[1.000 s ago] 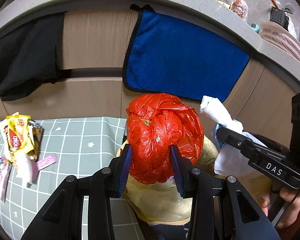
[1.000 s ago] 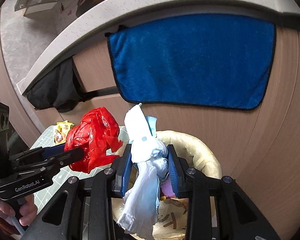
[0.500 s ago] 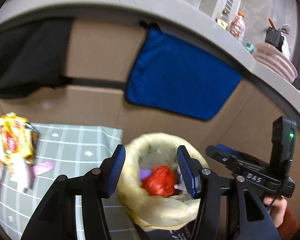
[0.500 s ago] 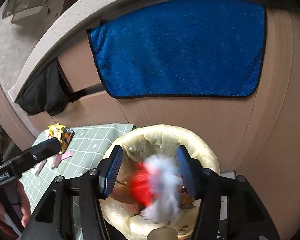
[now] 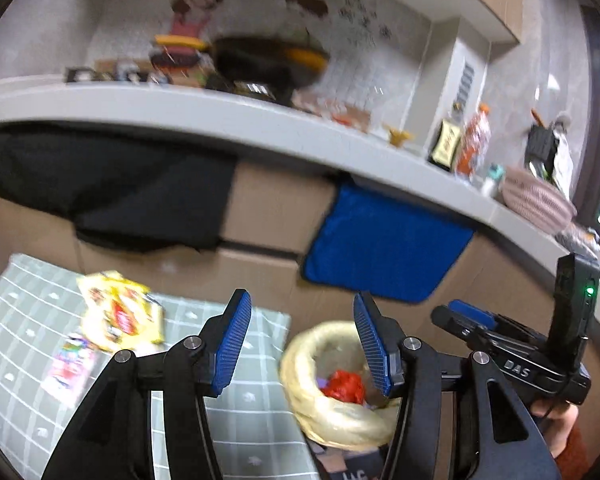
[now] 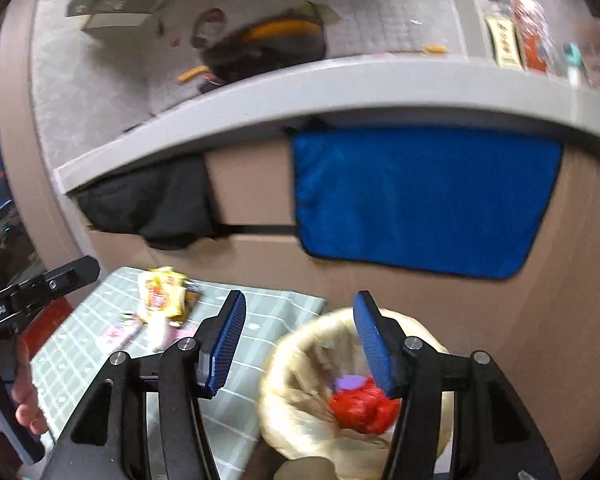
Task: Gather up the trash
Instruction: 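Move both grippers back over the yellow snack wrappers on the table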
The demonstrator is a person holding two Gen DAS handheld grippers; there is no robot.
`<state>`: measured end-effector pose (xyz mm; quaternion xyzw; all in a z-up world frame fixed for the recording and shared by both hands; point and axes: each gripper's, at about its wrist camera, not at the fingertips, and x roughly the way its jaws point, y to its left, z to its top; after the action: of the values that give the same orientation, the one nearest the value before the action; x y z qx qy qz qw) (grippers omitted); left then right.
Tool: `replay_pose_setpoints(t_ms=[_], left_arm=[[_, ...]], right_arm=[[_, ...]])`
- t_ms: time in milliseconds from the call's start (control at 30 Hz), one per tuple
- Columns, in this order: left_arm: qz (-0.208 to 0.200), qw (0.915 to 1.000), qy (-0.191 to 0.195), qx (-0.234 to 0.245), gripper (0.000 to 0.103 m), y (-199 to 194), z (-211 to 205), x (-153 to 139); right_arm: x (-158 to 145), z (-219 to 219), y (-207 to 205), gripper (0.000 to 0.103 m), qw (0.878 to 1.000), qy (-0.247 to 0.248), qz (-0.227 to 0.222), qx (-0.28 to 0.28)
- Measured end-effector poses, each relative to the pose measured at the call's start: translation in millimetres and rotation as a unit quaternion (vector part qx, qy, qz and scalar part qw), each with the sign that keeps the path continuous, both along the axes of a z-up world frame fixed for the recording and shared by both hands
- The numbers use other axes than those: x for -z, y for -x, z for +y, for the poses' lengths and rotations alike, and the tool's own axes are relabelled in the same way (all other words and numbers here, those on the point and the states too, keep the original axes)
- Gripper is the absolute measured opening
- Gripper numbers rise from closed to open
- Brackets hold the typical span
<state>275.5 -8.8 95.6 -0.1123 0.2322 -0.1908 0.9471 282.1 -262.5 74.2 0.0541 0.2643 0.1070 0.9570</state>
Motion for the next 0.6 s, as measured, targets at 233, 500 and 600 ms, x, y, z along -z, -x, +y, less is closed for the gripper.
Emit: replay_pose_setpoints(t_ms=[233, 500, 600], left_arm=[[-0.031, 0.9955, 0.003, -0.09, 0.054, 34, 91, -27], [-0.048, 0.9763, 0.013, -0.211, 0.054, 64, 204, -29], [-0.039, 0.9696, 0.018, -0.241, 0.054, 66, 233, -18]], right_arm=[[-46, 61, 16, 0.052, 0.998, 0.025, -0.05, -0.033], [-69, 130, 8, 0.052, 0.994, 0.027, -0.072, -0.072], [-66, 156, -1, 0.052, 0.993, 0.035, -0.07, -0.085]])
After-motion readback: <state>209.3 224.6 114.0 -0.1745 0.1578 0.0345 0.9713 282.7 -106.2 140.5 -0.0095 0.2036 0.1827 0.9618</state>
